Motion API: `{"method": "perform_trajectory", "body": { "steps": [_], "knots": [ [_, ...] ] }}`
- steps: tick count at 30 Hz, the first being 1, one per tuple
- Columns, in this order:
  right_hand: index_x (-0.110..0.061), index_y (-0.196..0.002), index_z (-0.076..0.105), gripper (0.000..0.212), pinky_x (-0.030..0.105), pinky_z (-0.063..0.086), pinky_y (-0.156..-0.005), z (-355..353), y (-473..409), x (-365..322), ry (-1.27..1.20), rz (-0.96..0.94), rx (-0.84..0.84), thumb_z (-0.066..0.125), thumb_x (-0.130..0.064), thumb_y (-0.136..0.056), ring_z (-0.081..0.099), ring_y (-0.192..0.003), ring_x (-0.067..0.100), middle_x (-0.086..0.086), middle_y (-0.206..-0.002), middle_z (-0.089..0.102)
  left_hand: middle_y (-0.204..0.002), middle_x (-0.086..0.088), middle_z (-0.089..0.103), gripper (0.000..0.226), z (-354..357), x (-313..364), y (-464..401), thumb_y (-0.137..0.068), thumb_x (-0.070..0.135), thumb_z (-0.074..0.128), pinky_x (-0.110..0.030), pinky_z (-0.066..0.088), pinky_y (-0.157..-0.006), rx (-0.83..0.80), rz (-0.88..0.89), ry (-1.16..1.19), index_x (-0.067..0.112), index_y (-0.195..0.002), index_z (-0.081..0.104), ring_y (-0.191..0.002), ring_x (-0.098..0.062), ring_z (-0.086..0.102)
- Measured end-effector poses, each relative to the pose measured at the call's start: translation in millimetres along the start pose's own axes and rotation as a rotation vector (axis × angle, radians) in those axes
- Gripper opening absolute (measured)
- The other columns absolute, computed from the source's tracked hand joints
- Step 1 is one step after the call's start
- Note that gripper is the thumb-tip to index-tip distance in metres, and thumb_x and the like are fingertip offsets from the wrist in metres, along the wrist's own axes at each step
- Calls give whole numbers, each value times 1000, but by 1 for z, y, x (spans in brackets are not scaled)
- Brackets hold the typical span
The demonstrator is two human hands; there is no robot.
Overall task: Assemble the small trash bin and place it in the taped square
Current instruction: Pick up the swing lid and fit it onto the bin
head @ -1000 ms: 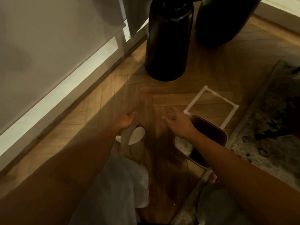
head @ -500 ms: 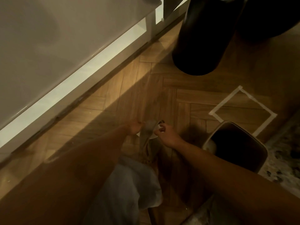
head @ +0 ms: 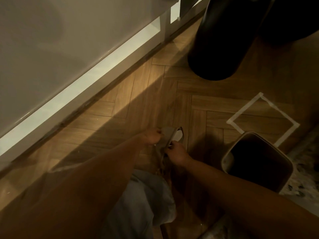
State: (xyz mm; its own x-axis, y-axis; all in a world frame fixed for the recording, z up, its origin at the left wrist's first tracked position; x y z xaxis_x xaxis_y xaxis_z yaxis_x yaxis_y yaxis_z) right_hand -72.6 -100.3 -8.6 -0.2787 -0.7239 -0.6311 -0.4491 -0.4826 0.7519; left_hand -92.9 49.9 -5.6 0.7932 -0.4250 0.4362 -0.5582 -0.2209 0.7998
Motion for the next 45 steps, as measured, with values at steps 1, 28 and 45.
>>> {"method": "perform_trajectory", "body": {
  "steps": [1,28,45],
  "knots": [
    [-5,-124,63,26,48,57,-96,-5,0,-4,-21,8,19,63,-16,-100,70,-109,34,15,-121,72,-145,-17,55,41,-6,10,5,-108,24,43,-44,40,-112,21,39,-61,5,-142,55,-131,-32,53],
    [-21,-134,64,35,29,61,-73,-254,159,-67,-624,-352,241,43,-8,-109,78,-99,23,9,-117,78,-155,-6,45,100,-22,198,65,-79,89,25,-52,42,-111,262,372,364,27,-158,26,-136,-29,48],
    [-27,-133,69,36,32,60,-66,-352,172,36,-634,-241,445,46,-16,-108,77,-87,20,5,-110,80,-121,8,69,66,48,256,54,-92,76,30,-39,56,-83,117,313,452,36,-139,55,-102,-13,65]
  ]
}}
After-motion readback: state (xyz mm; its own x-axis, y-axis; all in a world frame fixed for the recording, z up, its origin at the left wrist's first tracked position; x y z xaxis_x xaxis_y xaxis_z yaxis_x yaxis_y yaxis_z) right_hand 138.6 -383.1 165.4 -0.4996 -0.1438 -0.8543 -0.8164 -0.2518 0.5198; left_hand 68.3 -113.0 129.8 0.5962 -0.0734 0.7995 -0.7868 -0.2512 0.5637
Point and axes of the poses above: each hand's wrist, its own y-axis away from the middle knuckle, its own z-axis out of the palm, x = y × z, the point moved 5 cm from there along -y, towards the middle knuckle
